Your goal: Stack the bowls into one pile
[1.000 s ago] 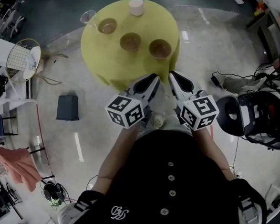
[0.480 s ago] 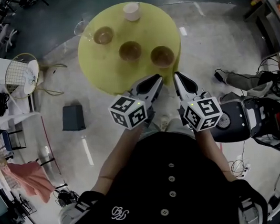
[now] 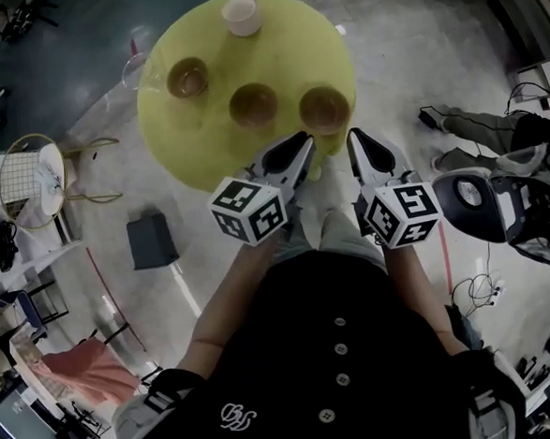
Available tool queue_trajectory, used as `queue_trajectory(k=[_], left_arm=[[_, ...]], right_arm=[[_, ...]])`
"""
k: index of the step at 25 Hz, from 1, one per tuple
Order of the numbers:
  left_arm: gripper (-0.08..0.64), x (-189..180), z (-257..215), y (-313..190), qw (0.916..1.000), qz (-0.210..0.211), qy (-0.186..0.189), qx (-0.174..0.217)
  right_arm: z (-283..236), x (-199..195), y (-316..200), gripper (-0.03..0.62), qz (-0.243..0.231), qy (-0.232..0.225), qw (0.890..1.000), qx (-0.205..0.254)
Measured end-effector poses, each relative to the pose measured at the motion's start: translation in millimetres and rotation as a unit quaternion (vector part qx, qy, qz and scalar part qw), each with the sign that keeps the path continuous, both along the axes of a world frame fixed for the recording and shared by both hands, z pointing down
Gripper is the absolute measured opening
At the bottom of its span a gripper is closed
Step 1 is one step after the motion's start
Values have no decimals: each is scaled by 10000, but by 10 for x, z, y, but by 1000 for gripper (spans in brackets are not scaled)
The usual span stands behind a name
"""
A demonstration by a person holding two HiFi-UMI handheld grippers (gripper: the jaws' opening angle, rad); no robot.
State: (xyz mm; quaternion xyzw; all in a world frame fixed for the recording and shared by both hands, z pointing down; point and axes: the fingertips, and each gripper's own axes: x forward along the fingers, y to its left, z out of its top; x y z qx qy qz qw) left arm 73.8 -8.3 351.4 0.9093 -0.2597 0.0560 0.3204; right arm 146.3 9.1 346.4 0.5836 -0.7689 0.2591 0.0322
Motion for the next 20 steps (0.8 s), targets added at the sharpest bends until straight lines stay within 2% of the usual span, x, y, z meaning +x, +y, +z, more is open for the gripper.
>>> queue_trajectory(k=[10, 15, 20], left_arm=[[49, -6, 284, -322, 9982, 447, -98, -394], [49, 39, 448, -431, 9967, 531, -167, -586], [49, 96, 606, -485, 9948, 656, -289, -726]], right_arm=[[307, 41, -202, 5, 637, 23, 9969, -452], [537, 112, -230, 5, 918, 6, 9931, -731], [654, 206, -270, 5, 1245, 36, 9892, -779]])
